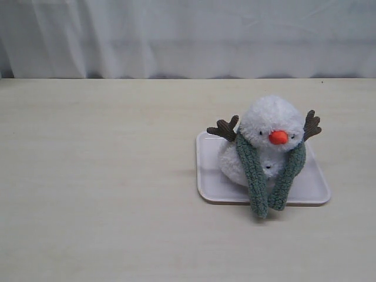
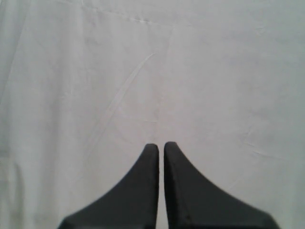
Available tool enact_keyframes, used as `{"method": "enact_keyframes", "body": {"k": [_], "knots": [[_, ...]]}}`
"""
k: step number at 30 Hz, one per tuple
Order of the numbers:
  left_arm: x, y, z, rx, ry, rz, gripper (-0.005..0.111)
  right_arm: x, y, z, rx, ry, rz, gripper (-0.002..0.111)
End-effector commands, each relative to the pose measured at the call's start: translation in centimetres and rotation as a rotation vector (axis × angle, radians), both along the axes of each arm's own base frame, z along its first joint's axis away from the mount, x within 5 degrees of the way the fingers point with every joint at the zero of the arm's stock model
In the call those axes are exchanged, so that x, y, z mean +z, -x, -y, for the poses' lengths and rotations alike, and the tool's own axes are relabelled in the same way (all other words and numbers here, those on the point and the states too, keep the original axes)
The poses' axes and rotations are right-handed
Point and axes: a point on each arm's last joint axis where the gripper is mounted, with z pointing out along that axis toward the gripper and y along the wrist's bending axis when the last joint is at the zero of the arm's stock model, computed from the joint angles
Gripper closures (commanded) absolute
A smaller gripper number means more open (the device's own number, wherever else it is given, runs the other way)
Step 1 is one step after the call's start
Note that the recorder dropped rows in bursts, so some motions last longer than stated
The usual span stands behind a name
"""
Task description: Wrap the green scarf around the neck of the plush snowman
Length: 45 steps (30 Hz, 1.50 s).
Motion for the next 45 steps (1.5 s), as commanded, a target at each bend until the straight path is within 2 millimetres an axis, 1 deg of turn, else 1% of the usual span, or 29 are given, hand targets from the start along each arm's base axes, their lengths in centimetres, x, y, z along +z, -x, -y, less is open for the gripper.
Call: {"method": "enact_keyframes", "body": {"k": [1,18,23,25,27,28,29,30,33,36,44,45], "knots": [[0.1,0.1,0.0,0.001,0.003,0.017,0.107,-0.1,0.0,0.0,-0.001,-0.002,0.004,0.104],[0.1,0.2,0.0,0.001,0.003,0.02,0.107,-0.1,0.0,0.0,-0.001,-0.002,0.004,0.104],[0.8,0.4,0.0,-0.01,0.028,0.099,0.107,-0.1,0.0,0.0,-0.001,-0.002,0.004,0.104],[0.7,0.3,0.0,-0.009,0.033,0.161,0.107,-0.1,0.0,0.0,-0.001,-0.002,0.004,0.104],[-0.2,-0.4,0.0,-0.006,0.04,0.264,0.107,-0.1,0.0,0.0,-0.001,-0.002,0.004,0.104],[-0.6,-0.6,0.0,-0.005,0.039,0.287,0.107,-0.1,0.0,0.0,-0.001,-0.002,0.004,0.104],[-1.6,-1.0,0.0,-0.003,0.038,0.312,0.107,-0.1,0.0,0.0,-0.001,-0.002,0.004,0.104],[-2.1,-1.3,0.0,-0.003,0.038,0.31,0.107,-0.1,0.0,0.0,-0.001,-0.002,0.004,0.104],[-4.7,-2.6,0.1,-0.001,0.035,0.247,0.107,-0.1,0.0,0.0,-0.001,-0.002,0.004,0.104],[-6.5,-3.2,0.1,0.0,0.025,0.202,0.107,-0.1,0.0,0.0,-0.001,-0.002,0.004,0.104],[-10.2,-4.4,0.2,0.003,0.012,0.089,0.107,-0.1,0.0,0.0,-0.001,-0.002,0.004,0.104],[-10.3,-4.4,0.2,0.003,0.009,0.088,0.107,-0.1,0.0,0.0,-0.001,-0.002,0.004,0.104]]}}
